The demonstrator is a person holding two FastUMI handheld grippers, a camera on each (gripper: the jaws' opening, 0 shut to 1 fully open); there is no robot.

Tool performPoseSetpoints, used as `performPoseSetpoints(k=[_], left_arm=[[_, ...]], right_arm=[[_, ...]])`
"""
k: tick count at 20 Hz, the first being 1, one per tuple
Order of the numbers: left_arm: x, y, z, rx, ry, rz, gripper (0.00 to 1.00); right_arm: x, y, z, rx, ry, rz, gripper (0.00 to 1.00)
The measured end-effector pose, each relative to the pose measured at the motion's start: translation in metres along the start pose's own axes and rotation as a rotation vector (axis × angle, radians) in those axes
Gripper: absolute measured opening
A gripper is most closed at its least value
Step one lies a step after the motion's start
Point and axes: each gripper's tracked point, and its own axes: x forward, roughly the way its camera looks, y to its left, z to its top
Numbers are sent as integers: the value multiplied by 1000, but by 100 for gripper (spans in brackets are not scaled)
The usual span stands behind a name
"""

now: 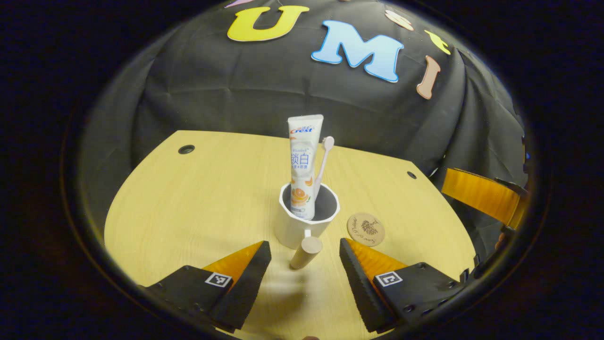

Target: Put the toothbrush and toothpaste on the desktop into the cup, then pick up the cup and place it on the coaster on the desktop.

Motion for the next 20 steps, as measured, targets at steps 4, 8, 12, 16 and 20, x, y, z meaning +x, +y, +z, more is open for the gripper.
performPoseSetpoints(k=[4, 8, 12, 16, 20], left_arm=[[20, 0, -5, 17, 93, 6, 94], [38, 4, -22, 54, 230, 13, 97], [53, 10, -32, 81, 317, 36, 95], [64, 15, -33, 87, 344, 66, 70], [73, 18, -42, 81, 385, 86, 65]], right_arm=[[-13, -21, -15, 39, 31, -30, 84], [-17, -42, -32, 82, 66, -52, 84], [-16, -64, -45, 117, 99, -78, 84], [-8, -76, -48, 139, 112, -90, 84], [-4, -79, -49, 152, 123, -86, 84]])
